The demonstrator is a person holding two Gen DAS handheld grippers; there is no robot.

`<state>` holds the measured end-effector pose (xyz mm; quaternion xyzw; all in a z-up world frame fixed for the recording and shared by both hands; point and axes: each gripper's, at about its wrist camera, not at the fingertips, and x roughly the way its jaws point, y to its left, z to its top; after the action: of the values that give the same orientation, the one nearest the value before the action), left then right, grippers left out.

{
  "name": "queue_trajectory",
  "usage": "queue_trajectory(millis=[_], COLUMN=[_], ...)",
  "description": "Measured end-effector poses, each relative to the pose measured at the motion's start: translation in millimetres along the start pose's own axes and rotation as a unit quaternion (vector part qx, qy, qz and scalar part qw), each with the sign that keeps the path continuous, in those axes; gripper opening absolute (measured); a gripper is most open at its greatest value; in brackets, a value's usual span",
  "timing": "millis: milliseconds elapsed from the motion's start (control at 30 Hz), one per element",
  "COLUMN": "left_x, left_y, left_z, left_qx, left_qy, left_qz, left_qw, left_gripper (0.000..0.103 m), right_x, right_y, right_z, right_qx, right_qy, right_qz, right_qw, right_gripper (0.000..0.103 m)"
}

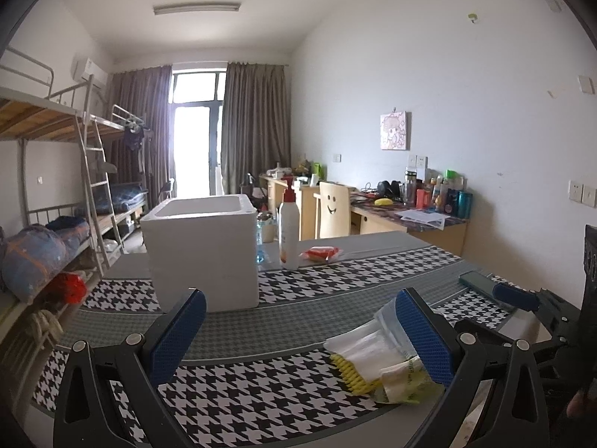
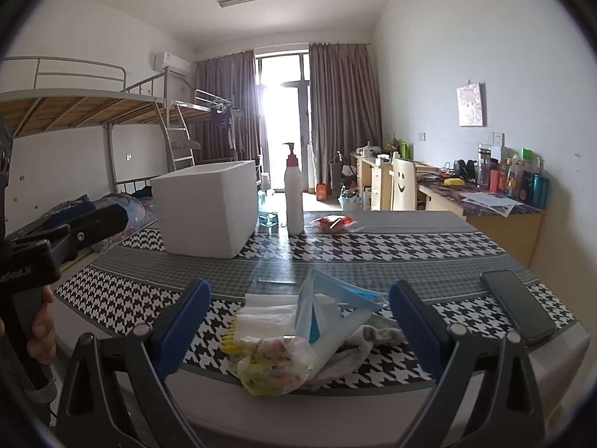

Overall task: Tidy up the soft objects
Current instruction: 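Move the left tool toward the pile of soft items on the table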

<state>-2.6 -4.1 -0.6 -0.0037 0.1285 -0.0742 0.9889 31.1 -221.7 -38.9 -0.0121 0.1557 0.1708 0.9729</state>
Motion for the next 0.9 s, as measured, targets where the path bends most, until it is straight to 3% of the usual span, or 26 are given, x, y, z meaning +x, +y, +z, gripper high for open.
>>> queue_trajectory(millis=[900], left_x=[11.9], left_y=[-6.6], left_z=[7.1], left_qx=[-0.001], left_qy=[0.012], left_qz=[-0.018], left_qw=[0.9998], left_gripper=[0.102], right_x=[-4.6], right_y=[-11.9], right_z=[9.5], right_qx=[0.000], right_qy=[-0.007], right_qz=[-0.020], right_qw=[1.000], right_gripper=[0.098])
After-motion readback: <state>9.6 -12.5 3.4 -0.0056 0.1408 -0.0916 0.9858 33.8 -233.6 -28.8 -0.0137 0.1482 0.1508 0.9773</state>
